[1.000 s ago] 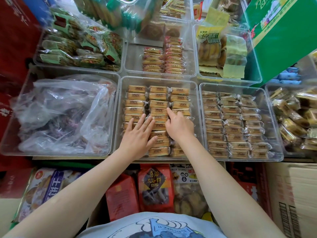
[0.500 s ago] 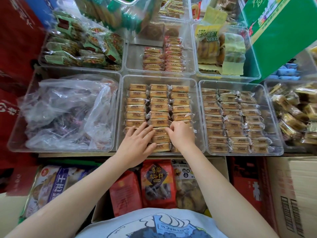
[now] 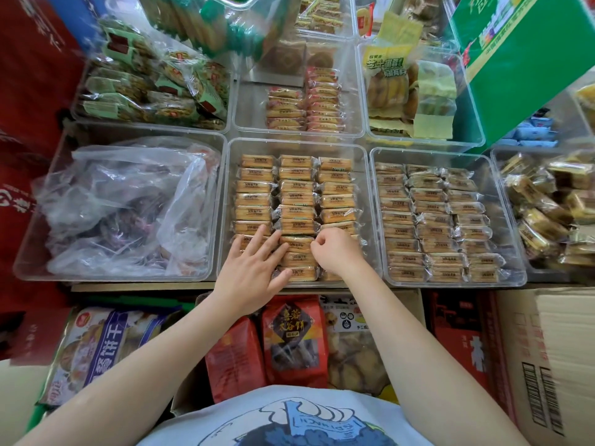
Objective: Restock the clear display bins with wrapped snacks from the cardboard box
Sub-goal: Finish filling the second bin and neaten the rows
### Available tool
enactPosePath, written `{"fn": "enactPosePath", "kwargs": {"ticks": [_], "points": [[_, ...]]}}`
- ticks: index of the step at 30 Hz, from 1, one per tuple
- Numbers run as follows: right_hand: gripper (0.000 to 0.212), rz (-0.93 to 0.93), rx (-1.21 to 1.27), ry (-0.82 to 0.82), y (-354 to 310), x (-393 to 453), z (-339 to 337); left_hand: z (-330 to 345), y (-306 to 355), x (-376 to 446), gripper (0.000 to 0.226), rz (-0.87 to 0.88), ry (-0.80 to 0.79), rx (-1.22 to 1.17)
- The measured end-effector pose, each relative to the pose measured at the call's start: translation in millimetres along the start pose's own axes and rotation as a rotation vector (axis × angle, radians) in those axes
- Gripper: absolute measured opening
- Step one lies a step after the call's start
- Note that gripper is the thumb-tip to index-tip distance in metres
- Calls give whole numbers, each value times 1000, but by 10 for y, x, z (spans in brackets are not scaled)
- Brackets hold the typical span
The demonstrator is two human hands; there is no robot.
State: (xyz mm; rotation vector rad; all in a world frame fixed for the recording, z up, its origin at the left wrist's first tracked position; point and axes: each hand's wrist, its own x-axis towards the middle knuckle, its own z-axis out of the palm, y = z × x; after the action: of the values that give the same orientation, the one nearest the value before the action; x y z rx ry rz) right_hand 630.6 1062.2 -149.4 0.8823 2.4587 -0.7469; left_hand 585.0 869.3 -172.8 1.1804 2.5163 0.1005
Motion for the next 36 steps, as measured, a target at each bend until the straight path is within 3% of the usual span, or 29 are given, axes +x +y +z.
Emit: {"fn": "enactPosePath", "kwargs": {"ticks": [6,13,21,27,32,36], "points": [[15,46,-93,101,-80,6,21,16,-8,11,76,15,-10,-28],[13,-88,-36,230,27,-135,-15,51,-57,-36,67,103,99,-35],[29,-28,-222,221,21,-244,142,80,-62,-41,59,123,139,-16],[29,-6,-357,154,-45,-224,125,97,-66,-43,58,116,134,-20],[22,39,-130,101,13,-197,68,103,-70,-46,58,120,156,-16],[22,9,-144,137,17,-245,82,76,-56,-54,65,100,135,19]]}}
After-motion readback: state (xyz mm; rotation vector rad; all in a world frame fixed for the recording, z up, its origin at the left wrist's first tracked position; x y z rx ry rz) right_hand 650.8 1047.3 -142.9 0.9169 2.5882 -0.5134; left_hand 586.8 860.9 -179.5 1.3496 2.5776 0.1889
